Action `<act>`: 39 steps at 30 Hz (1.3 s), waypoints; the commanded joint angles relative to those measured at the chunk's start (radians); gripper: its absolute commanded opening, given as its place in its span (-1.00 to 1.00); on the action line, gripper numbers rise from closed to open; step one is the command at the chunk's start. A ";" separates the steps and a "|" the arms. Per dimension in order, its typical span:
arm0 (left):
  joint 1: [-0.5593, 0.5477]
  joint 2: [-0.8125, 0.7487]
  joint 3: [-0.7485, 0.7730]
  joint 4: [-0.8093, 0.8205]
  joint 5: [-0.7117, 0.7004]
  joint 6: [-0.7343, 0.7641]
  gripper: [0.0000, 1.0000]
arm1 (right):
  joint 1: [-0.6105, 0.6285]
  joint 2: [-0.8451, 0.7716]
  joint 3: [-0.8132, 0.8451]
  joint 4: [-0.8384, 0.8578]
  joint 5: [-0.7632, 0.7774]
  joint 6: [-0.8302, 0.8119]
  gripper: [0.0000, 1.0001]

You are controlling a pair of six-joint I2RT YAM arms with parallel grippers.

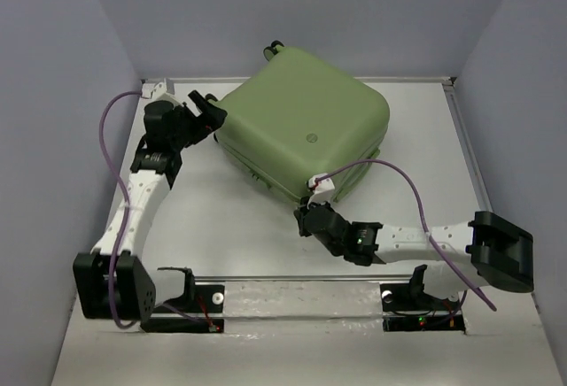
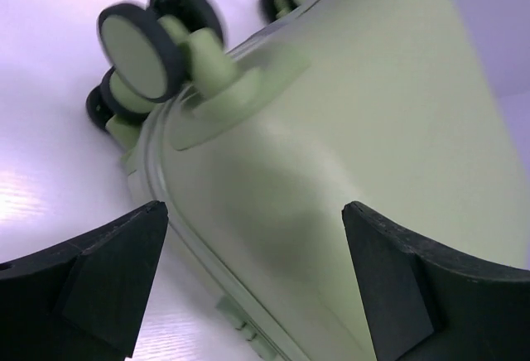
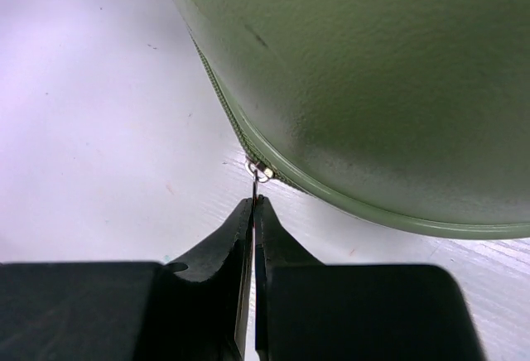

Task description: Pack the luggage

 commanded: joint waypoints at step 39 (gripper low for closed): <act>0.073 0.365 0.041 0.501 0.121 -0.268 -0.89 | -0.012 -0.051 0.066 0.025 -0.120 -0.095 -0.86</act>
